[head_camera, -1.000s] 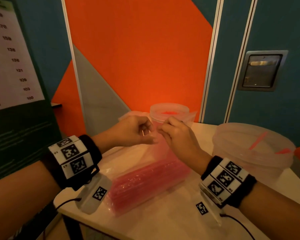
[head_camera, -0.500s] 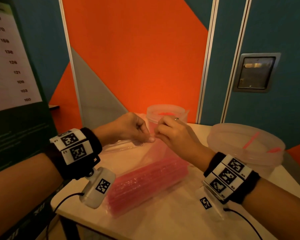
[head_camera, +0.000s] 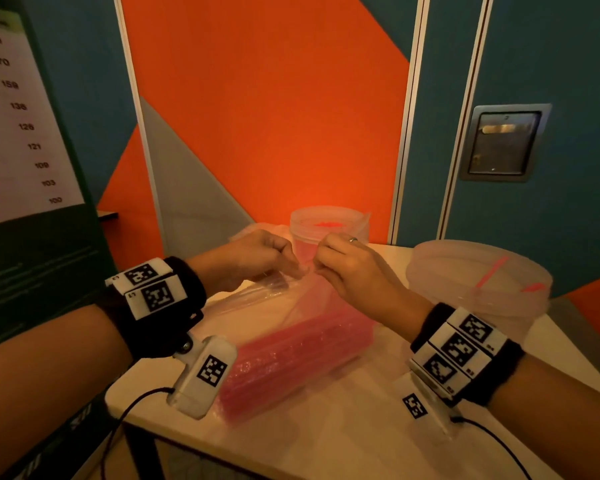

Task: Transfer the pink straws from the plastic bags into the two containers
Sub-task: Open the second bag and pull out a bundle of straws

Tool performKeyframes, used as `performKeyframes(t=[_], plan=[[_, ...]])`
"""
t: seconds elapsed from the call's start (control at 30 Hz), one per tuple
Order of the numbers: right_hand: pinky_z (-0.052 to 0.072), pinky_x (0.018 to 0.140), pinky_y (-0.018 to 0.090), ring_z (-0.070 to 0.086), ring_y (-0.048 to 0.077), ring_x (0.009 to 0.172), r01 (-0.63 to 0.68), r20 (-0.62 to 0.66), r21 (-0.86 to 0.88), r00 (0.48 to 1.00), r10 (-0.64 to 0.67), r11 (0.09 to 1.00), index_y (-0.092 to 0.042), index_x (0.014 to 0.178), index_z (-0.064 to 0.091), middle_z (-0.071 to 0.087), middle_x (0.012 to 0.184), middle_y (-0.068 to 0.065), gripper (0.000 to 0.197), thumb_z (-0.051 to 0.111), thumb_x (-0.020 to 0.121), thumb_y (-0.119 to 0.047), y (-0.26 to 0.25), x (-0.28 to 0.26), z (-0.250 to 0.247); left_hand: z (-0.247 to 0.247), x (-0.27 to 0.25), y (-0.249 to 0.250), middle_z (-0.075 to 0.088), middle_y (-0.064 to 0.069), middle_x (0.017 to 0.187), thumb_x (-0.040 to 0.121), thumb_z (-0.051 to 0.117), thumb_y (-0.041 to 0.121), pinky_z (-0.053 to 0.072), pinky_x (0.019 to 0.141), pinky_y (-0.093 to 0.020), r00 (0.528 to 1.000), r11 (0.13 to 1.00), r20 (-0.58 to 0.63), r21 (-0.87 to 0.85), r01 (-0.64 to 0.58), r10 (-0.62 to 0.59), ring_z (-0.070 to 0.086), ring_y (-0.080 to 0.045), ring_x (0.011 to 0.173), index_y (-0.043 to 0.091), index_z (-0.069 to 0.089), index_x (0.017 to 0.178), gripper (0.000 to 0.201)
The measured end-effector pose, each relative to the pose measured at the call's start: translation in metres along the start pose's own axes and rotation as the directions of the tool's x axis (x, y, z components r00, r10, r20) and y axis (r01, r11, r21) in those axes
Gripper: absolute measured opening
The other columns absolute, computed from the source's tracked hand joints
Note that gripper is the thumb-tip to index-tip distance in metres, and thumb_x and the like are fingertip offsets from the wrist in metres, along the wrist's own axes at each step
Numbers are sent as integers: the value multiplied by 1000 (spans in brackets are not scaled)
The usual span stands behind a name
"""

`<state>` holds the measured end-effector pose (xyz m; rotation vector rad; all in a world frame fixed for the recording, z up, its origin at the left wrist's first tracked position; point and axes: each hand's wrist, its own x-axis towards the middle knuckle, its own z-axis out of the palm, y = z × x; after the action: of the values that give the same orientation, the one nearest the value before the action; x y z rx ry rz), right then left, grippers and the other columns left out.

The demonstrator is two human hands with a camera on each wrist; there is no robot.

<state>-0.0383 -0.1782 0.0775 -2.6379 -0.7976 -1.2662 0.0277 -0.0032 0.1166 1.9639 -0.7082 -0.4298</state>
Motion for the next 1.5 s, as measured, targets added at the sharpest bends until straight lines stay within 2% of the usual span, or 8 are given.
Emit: performKeyframes(t=[0.4, 0.63, 0.77, 0.93, 1.07, 1.27, 1.4, 1.5], plan=[[44, 70, 32, 54, 23, 80, 123, 225, 74, 965, -137, 990, -7, 79, 59, 60, 84, 5, 14, 47, 87, -11, -17, -26, -22, 12, 2, -5, 59, -8, 70, 83, 63, 1, 45, 36, -17, 927, 921, -256, -347, 178, -275, 56, -17, 52, 6, 58, 69, 15], [46, 66, 36, 53, 21, 85, 227, 803, -108, 594, -50, 968, -13, 95, 54, 61, 88, 7, 10, 56, 85, -10, -58, -77, -58, -48, -1, -29, 64, -21, 86, 90, 54, 10, 46, 64, -42, 650, 714, -590, 692, 103, 479, 60, -37, 78, 3, 54, 91, 7], [41, 72, 33, 46, 19, 83, -15, 855, -74, 513, 72, 997, -17, 106, 51, 56, 100, 8, 21, 42, 95, -31, -62, -62, -73, -43, -1, -27, 66, -9, 73, 93, 51, 11, 54, 56, -30, 717, 793, -542, 609, -25, 439, 67, -20, 59, 8, 52, 89, 5], [41, 80, 31, 56, 22, 96, -313, 652, 28, 726, 220, 949, -9, 109, 57, 62, 109, 8, 23, 38, 95, -11, -52, -33, -46, 0, -6, 2, 55, -5, 76, 96, 39, 4, 46, 39, -21, 840, 965, -479, 82, -249, 257, 58, -15, 40, 24, 41, 87, 22], [41, 97, 35, 52, 29, 116, -326, 698, 51, 688, 200, 944, -11, 127, 50, 55, 126, 13, 35, 47, 93, -8, -53, -21, -13, 26, -14, 20, 40, -4, 74, 93, 37, 2, 33, 43, -24, 871, 959, -453, -107, -263, 189, 42, -15, 42, 25, 34, 94, 23], [24, 114, 43, 13, 27, 144, -214, 907, -227, 308, 286, 950, -27, 145, -20, -14, 157, 4, 108, 68, 83, -25, -32, -15, 3, 32, -41, 14, 32, 2, 104, 69, 71, -2, 41, 62, -26, 845, 648, 142, 581, -492, 515, 38, 0, 85, 35, 35, 96, 58], [21, 112, 29, 22, 21, 141, -243, 884, -243, 343, 318, 939, -22, 150, -1, 16, 156, 0, 118, 82, 66, -28, -17, -11, -6, 8, -51, -7, 7, 4, 153, 74, 57, -5, 47, 84, -39, 965, 459, 213, 849, -261, 156, 39, -18, 125, 46, 51, 74, 51], [35, 109, 36, 35, 26, 135, -237, 876, -258, 352, 330, 937, -30, 149, -3, 27, 153, 4, 125, 85, 61, -20, -17, -10, -1, -3, -48, -29, 53, -1, 133, 82, 61, 13, 48, 83, -29, 994, 442, -45, 893, 85, -101, 55, -18, 112, 32, 62, 116, 39]])
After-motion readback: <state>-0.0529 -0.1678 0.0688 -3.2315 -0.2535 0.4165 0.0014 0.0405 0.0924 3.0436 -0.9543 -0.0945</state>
